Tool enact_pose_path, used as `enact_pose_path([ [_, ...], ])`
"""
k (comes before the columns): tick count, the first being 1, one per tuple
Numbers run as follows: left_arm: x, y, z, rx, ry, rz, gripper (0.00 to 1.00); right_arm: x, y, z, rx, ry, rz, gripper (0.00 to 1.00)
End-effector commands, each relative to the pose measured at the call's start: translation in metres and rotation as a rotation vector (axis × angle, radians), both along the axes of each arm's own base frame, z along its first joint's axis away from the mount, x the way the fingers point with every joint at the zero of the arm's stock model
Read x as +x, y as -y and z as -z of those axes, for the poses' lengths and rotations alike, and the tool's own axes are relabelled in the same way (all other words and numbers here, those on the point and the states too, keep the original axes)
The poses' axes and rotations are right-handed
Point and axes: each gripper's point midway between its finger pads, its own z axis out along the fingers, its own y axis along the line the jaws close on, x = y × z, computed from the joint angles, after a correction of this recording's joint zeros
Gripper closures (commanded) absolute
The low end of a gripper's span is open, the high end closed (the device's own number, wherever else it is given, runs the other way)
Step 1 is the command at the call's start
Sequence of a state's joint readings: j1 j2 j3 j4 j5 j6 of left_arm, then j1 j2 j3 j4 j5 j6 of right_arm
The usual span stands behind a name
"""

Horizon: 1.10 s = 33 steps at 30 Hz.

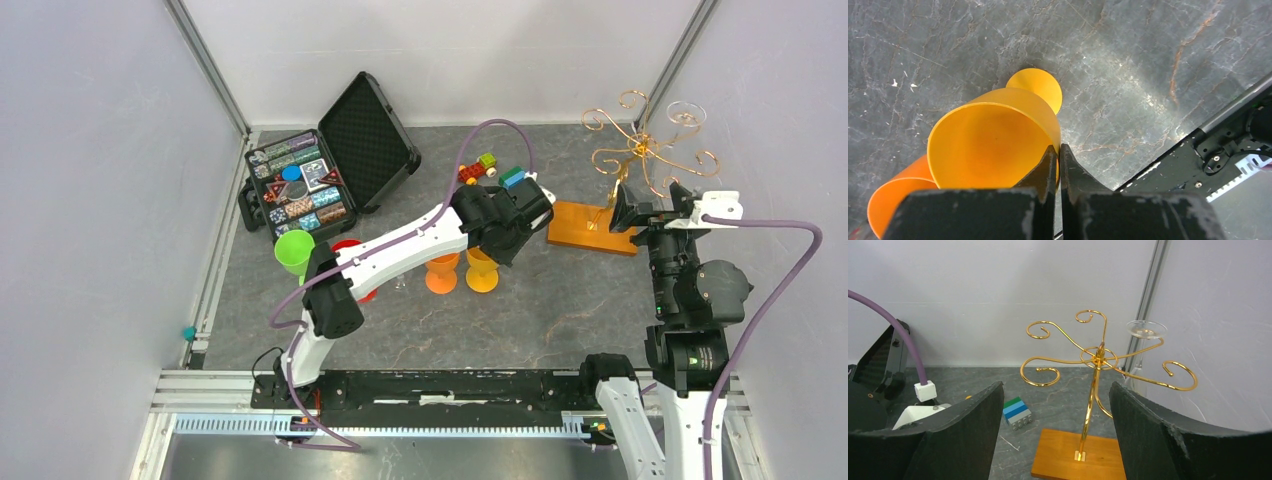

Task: Take the wine glass off the wine glass rack

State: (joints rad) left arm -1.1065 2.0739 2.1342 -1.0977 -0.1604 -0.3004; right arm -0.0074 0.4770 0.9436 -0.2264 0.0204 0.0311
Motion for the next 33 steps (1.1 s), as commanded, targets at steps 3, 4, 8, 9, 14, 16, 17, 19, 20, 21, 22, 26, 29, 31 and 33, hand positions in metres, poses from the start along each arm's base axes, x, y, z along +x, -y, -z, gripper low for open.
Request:
enact_pose_path([
  [3, 0.010, 0.002, -0.010, 0.026, 0.059, 0.044, 0.98, -0.004, 0.007, -0.011, -0.012, 0.022, 0.040, 0.19],
  [4, 0.010, 0.003, -0.006, 0.032, 0.055, 0.046, 0.98, -0.004, 0.008, -0.011, -0.011, 0.023, 0.045, 0.19],
  [8, 0.009, 0.004, 0.002, 0.047, 0.042, 0.052, 0.96, -0.003, 0.008, -0.010, -0.012, 0.020, 0.044, 0.18],
  [9, 0.010, 0.004, 0.003, 0.049, 0.043, 0.050, 0.95, -0.003, 0.008, -0.010, -0.011, 0.017, 0.044, 0.18],
  [14, 0.015, 0.002, 0.003, 0.061, 0.063, 0.029, 0.86, -0.002, 0.011, -0.008, -0.034, -0.005, 0.064, 0.18],
  [16, 0.015, 0.001, 0.002, 0.060, 0.065, 0.030, 0.82, -0.001, 0.011, -0.008, -0.033, -0.014, 0.063, 0.18],
  [17, 0.015, 0.002, 0.001, 0.056, 0.067, 0.031, 0.80, -0.001, 0.011, -0.009, -0.032, -0.014, 0.062, 0.18],
  [19, 0.016, 0.000, -0.007, 0.044, 0.080, 0.024, 0.76, -0.002, 0.011, -0.011, -0.034, -0.015, 0.061, 0.18],
  [20, 0.016, 0.000, -0.014, 0.030, 0.089, 0.022, 0.74, -0.002, 0.011, -0.012, -0.034, -0.017, 0.061, 0.18],
  [21, 0.017, 0.001, -0.023, 0.010, 0.099, 0.021, 0.69, -0.003, 0.011, -0.015, -0.033, -0.013, 0.062, 0.18],
  [22, 0.016, 0.002, -0.033, -0.019, 0.107, 0.026, 0.65, -0.003, 0.011, -0.018, -0.034, -0.011, 0.060, 0.18],
  [26, -0.003, 0.010, -0.090, -0.212, 0.105, 0.097, 0.43, 0.001, 0.000, -0.030, -0.085, -0.038, 0.002, 0.18],
  [29, -0.014, 0.005, -0.134, -0.345, 0.147, 0.132, 0.30, 0.010, 0.011, -0.035, -0.177, -0.152, 0.049, 0.15],
  [31, -0.017, -0.007, -0.154, -0.400, 0.195, 0.127, 0.17, 0.015, 0.032, -0.044, -0.217, -0.198, 0.160, 0.11],
  [33, -0.016, -0.022, -0.168, -0.434, 0.250, 0.096, 0.04, 0.022, 0.047, -0.053, -0.265, -0.223, 0.245, 0.08],
])
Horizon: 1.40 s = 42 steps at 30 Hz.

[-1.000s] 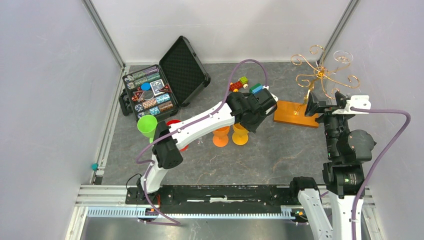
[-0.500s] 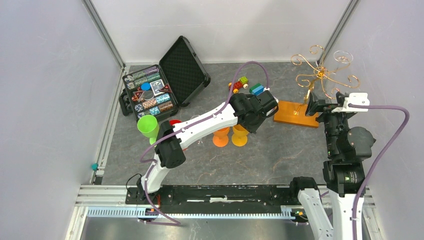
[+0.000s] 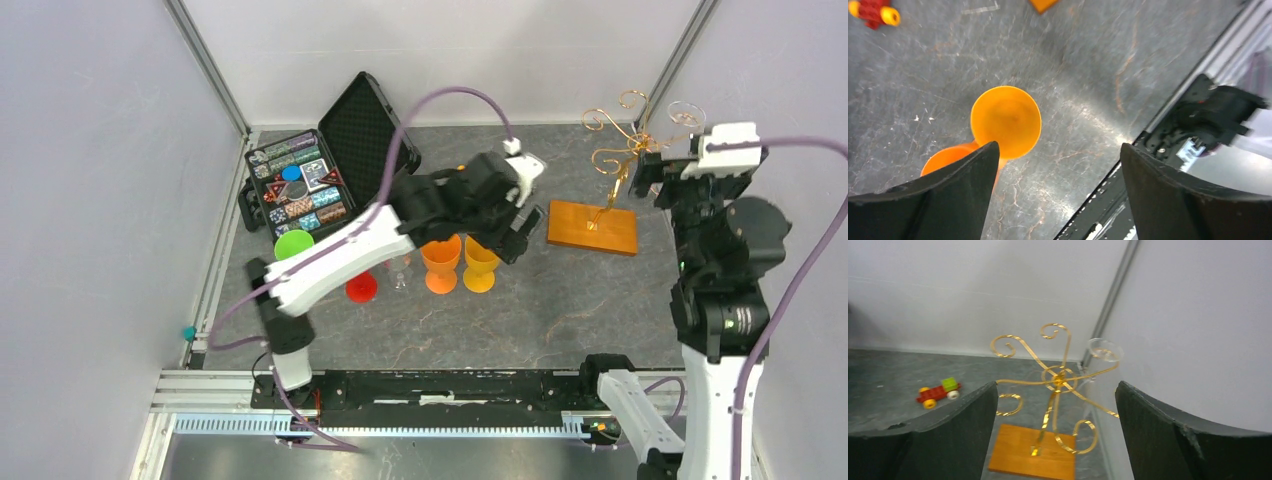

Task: Take the wine glass off the wine glass rack

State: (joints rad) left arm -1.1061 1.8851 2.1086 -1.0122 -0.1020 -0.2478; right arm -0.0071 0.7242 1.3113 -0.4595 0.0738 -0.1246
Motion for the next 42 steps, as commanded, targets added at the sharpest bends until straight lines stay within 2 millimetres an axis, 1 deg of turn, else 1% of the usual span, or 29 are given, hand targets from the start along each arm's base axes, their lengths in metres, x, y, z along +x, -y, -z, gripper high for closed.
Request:
enact_pose_path([
  [1, -0.007, -0.031, -0.087, -0.233, 0.170, -0.005, 0.00, 0.013, 0.039, -0.009, -0.156, -0.115, 0.203, 0.07],
  [4, -0.010, -0.057, -0.100, -0.289, 0.228, -0.047, 0.00, 0.033, 0.060, -0.016, -0.209, -0.171, 0.317, 0.07],
  [6, -0.013, -0.070, -0.106, -0.325, 0.255, -0.062, 0.00, 0.045, 0.076, -0.017, -0.236, -0.207, 0.413, 0.08],
  [7, -0.014, -0.076, -0.110, -0.343, 0.268, -0.069, 0.00, 0.050, 0.082, -0.018, -0.252, -0.222, 0.451, 0.10],
  [9, -0.017, -0.084, -0.115, -0.372, 0.285, -0.076, 0.00, 0.066, 0.095, -0.013, -0.301, -0.282, 0.526, 0.25],
  [10, -0.017, -0.087, -0.118, -0.383, 0.292, -0.078, 0.00, 0.071, 0.101, -0.014, -0.321, -0.309, 0.565, 0.28],
  [11, -0.018, -0.089, -0.119, -0.386, 0.295, -0.078, 0.00, 0.081, 0.105, -0.008, -0.351, -0.354, 0.587, 0.29],
  [12, -0.018, -0.091, -0.120, -0.387, 0.298, -0.081, 0.00, 0.088, 0.107, -0.004, -0.376, -0.382, 0.592, 0.30],
  [15, -0.017, -0.091, -0.121, -0.391, 0.305, -0.092, 0.00, 0.114, 0.108, 0.014, -0.429, -0.452, 0.579, 0.29],
  [19, -0.011, -0.092, -0.116, -0.380, 0.315, -0.113, 0.00, 0.145, 0.116, 0.032, -0.453, -0.518, 0.599, 0.31],
  [21, -0.009, -0.095, -0.110, -0.364, 0.327, -0.123, 0.00, 0.156, 0.119, 0.031, -0.451, -0.511, 0.620, 0.35],
  [23, -0.007, -0.100, -0.102, -0.354, 0.336, -0.138, 0.00, 0.166, 0.115, 0.026, -0.441, -0.479, 0.589, 0.38],
  [25, -0.008, -0.101, -0.093, -0.366, 0.332, -0.140, 0.00, 0.172, 0.112, 0.020, -0.435, -0.451, 0.569, 0.39],
  [28, -0.012, -0.102, -0.086, -0.380, 0.318, -0.124, 0.00, 0.181, 0.108, 0.024, -0.443, -0.451, 0.530, 0.38],
  [33, -0.011, -0.108, -0.077, -0.363, 0.324, -0.113, 0.00, 0.191, 0.109, 0.048, -0.418, -0.495, 0.535, 0.38],
  [36, -0.009, -0.112, -0.067, -0.357, 0.326, -0.123, 0.00, 0.194, 0.110, 0.056, -0.416, -0.515, 0.542, 0.42],
  [39, -0.006, -0.115, -0.061, -0.364, 0.317, -0.129, 0.00, 0.199, 0.107, 0.061, -0.410, -0.521, 0.530, 0.42],
  [42, -0.003, -0.117, -0.056, -0.354, 0.312, -0.134, 0.00, 0.204, 0.107, 0.072, -0.421, -0.554, 0.523, 0.42],
])
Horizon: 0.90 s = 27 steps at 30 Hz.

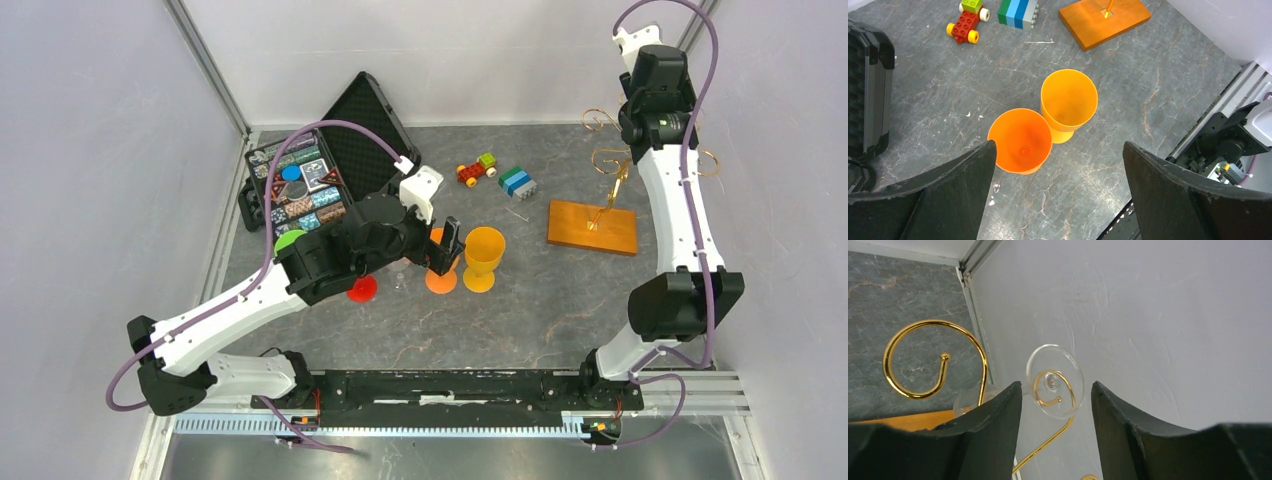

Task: Take the wine glass off the wine glass rack

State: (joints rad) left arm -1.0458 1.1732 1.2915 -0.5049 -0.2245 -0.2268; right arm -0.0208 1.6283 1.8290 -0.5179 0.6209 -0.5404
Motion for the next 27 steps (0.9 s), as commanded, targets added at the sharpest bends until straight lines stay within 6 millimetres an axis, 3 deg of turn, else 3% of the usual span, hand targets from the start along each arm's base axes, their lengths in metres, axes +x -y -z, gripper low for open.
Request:
enact_pose_path([
  [1, 0.008, 0.000, -0.012, -0.033, 0.051, 0.011, 0.00, 0.007, -0.001, 0.001, 0.011, 0.015, 0.007, 0.41],
  [7, 0.011, -0.002, -0.006, -0.021, 0.043, 0.003, 0.00, 0.013, 0.003, 0.021, -0.019, -0.037, 0.050, 0.41],
  [17, 0.016, -0.003, 0.000, -0.004, 0.037, -0.008, 0.00, 0.014, 0.016, 0.034, -0.105, -0.087, 0.115, 0.54],
  [27, 0.020, 0.000, 0.008, 0.012, 0.024, -0.008, 0.00, 0.013, 0.020, 0.033, -0.141, -0.091, 0.156, 0.64],
])
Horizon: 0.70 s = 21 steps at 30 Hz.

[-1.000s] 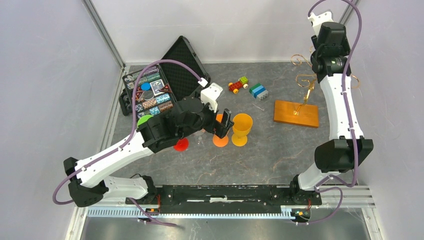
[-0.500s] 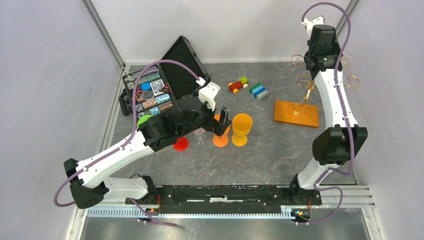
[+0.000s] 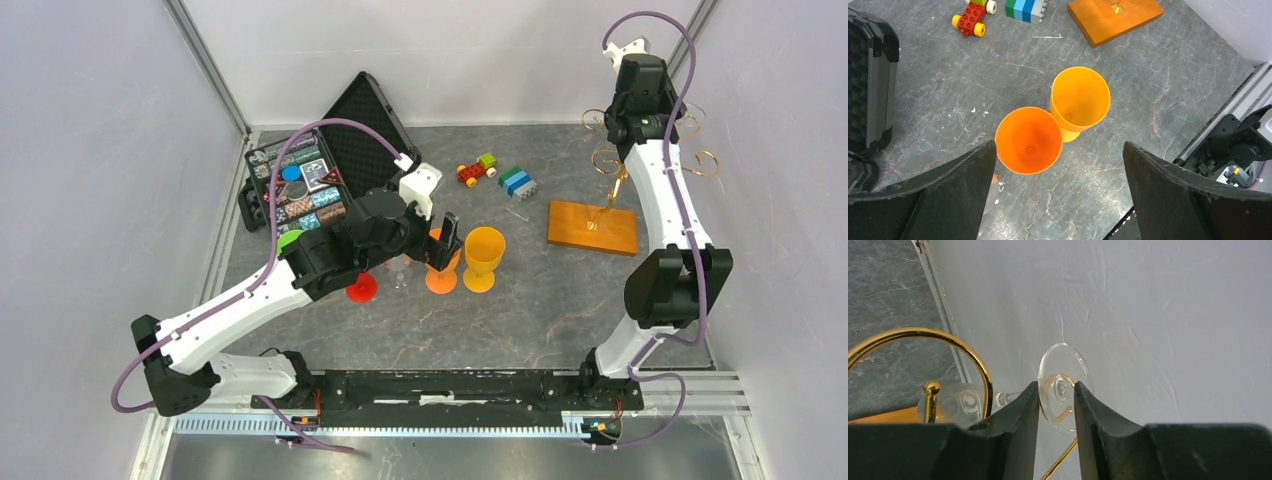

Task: Take the wine glass off the wine glass rack

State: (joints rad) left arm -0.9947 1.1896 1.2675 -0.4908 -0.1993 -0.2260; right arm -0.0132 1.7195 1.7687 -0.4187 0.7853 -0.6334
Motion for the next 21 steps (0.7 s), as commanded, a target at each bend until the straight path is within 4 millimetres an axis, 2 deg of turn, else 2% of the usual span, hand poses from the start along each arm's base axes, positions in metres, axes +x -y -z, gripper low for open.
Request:
enact_pose_path([
  [1, 0.006, 0.005, -0.006, -0.007, 0.046, 0.021, 0.00, 0.001, 0.002, -0.003, -0.026, 0.021, 0.031, 0.66],
  [4, 0.007, 0.005, -0.006, -0.007, 0.047, 0.019, 0.00, 0.002, 0.002, -0.002, -0.030, 0.018, 0.030, 0.70],
  [7, 0.007, 0.004, -0.006, -0.006, 0.045, 0.016, 0.00, 0.000, 0.004, -0.003, -0.048, 0.011, 0.046, 0.81],
  [9, 0.008, 0.004, -0.005, -0.004, 0.044, 0.015, 0.00, 0.002, -0.007, -0.005, -0.063, 0.008, 0.032, 0.87],
  [17, 0.009, 0.003, -0.005, -0.006, 0.046, 0.010, 0.00, -0.001, -0.016, -0.018, -0.106, 0.015, 0.033, 0.92],
  [21, 0.010, 0.003, -0.004, -0.005, 0.046, 0.010, 0.00, -0.004, -0.018, -0.022, -0.125, 0.011, 0.041, 1.00],
])
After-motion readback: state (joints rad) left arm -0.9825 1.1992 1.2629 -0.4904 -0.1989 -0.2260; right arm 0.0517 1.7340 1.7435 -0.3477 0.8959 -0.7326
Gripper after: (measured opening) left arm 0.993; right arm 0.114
